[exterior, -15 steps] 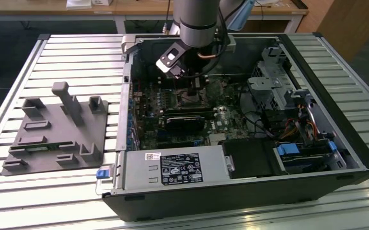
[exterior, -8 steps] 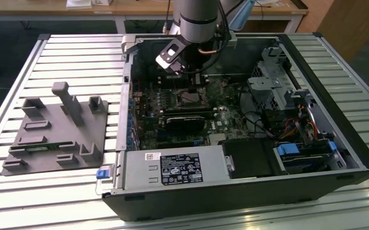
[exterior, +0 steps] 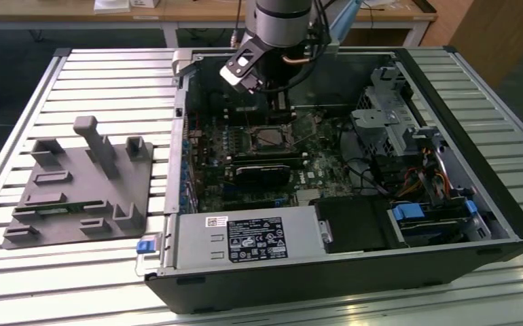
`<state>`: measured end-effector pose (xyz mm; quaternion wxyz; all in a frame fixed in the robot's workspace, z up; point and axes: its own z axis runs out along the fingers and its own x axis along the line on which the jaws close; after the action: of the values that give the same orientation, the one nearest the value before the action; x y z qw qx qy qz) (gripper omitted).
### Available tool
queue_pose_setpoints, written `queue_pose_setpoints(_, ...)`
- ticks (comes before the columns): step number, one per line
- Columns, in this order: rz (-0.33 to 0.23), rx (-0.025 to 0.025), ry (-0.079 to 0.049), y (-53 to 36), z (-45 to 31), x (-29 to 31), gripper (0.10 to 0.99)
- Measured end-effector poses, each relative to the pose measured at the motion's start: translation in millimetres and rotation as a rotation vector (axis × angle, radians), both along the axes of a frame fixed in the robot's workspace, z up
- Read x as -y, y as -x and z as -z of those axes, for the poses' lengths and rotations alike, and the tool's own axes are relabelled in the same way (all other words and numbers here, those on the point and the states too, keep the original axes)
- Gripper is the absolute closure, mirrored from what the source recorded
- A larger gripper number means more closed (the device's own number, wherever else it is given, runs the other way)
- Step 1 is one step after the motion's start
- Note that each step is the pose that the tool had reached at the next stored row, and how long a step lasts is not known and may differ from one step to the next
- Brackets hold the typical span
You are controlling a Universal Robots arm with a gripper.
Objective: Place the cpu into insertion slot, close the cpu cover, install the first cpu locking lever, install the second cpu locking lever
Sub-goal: 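Close the cpu cover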
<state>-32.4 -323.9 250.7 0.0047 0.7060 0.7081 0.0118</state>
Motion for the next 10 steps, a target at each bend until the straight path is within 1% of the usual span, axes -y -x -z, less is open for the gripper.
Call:
queue_pose_setpoints(4,0.0,0.0,0.0,0.0,-14.8,0.0,0.98)
queue_pose_setpoints(5,0.0,-0.0001,0.0,0.0,-17.1,0.0,0.98)
queue_pose_setpoints(8,0.0,0.0001,0.0,0.0,-17.3,0.8,0.98)
queue_pose_setpoints(10,0.0,0.0,0.0,0.0,-17.4,3.0,0.98)
